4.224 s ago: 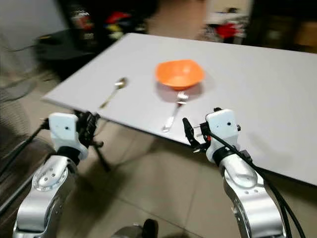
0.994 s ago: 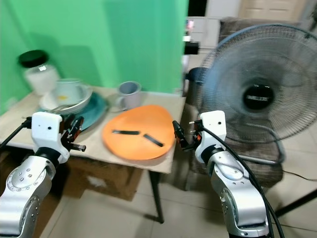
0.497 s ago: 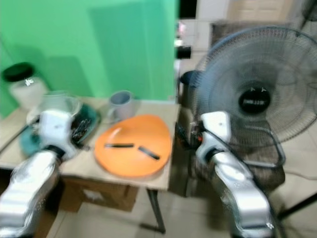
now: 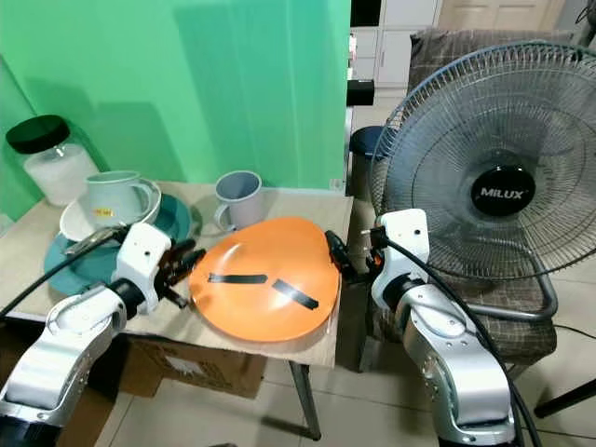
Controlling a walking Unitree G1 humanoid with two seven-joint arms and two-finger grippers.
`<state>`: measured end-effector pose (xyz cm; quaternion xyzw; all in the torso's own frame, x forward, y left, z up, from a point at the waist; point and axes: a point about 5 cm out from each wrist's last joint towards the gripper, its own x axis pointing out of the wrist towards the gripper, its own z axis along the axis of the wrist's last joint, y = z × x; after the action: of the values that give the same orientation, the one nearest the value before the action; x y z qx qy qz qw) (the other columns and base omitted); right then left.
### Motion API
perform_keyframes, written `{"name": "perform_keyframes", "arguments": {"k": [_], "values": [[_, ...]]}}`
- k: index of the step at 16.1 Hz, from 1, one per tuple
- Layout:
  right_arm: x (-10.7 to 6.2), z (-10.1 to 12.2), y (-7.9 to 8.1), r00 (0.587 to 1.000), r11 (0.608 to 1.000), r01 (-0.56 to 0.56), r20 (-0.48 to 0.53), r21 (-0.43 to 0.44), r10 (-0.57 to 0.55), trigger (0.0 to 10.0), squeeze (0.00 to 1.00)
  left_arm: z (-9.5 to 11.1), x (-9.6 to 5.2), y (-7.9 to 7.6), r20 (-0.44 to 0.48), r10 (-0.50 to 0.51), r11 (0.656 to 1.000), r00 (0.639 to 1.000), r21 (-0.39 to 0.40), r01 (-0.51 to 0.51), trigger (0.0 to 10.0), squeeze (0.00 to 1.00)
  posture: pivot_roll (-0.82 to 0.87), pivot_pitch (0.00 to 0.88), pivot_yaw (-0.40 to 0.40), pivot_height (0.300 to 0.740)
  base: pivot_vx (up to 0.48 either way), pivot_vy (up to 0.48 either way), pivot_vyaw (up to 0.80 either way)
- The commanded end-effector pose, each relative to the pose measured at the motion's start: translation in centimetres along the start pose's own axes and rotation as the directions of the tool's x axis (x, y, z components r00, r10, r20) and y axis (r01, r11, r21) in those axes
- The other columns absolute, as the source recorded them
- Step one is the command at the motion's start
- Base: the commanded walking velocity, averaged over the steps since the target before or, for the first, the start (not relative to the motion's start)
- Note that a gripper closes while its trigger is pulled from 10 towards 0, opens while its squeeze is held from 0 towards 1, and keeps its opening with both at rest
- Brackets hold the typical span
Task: Setting the table
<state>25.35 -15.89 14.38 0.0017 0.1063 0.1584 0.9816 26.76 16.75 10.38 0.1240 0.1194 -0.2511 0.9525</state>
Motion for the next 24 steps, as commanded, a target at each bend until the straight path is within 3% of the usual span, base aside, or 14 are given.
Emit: {"name": "perform_keyframes", "arguments": {"k": [1, 6, 11, 18, 22, 23, 24], "values": [[0.2, 0.5, 0.3, 0.999, 0.999, -0.041, 0.005, -0.004, 0.041, 10.0, 0.0, -0.1, 0.5, 0.1, 0.003, -0.034, 0.999, 0.999, 0.027, 0.034, 10.0, 0.0, -0.06, 0.0, 0.09, 0.74, 0.0, 0.0, 0.0], [0.8, 0.5, 0.2, 0.994, 0.994, -0.11, -0.015, -0.026, 0.11, 10.0, 0.0, -2.2, 1.3, 0.1, -0.061, -0.103, 0.993, 0.993, 0.054, 0.106, 10.0, 0.0, -0.08, 0.0, 0.09, 0.74, 0.0, 0.0, 0.0], [1.0, 0.6, 0.0, 0.986, 0.987, -0.162, -0.026, 0.002, 0.162, 10.0, 0.0, -4.2, 1.2, -0.1, -0.113, -0.087, 0.991, 0.99, 0.089, 0.097, 10.0, 0.0, -0.09, 0.0, 0.073, 0.74, 0.0, 0.0, 0.0], [2.5, 0.1, -0.6, 0.954, 0.959, -0.22, -0.168, 0.177, 0.249, 10.0, 0.0, -6.3, 0.6, -0.5, -0.136, -0.027, 0.997, 0.99, 0.07, 0.037, 10.0, 0.0, -0.08, 0.0, 0.036, 0.74, 0.0, 0.0, 0.0], [3.3, 1.0, -1.0, 0.947, 0.94, -0.222, -0.171, 0.258, 0.271, 10.0, 0.0, -7.1, 0.3, -0.7, -0.15, -0.019, 0.997, 0.988, 0.07, 0.03, 10.0, 0.0, -0.08, 0.0, 0.026, 0.74, 0.0, 0.0, 0.0], [3.4, 1.1, -0.9, 0.94, 0.919, -0.233, -0.168, 0.317, 0.296, 10.0, 0.24, -7.3, 0.3, -0.7, -0.153, -0.016, 0.997, 0.988, 0.071, 0.028, 10.0, 0.0, -0.08, 0.0, 0.022, 0.74, 0.0, 0.0, 0.0], [3.5, 1.1, -0.9, 0.933, 0.899, -0.232, -0.176, 0.372, 0.314, 10.0, 1.0, -7.4, 0.2, -0.6, -0.155, -0.014, 0.997, 0.988, 0.073, 0.025, 10.0, 0.0, -0.08, 0.0, 0.023, 0.74, 0.0, 0.0, 0.0]]}}
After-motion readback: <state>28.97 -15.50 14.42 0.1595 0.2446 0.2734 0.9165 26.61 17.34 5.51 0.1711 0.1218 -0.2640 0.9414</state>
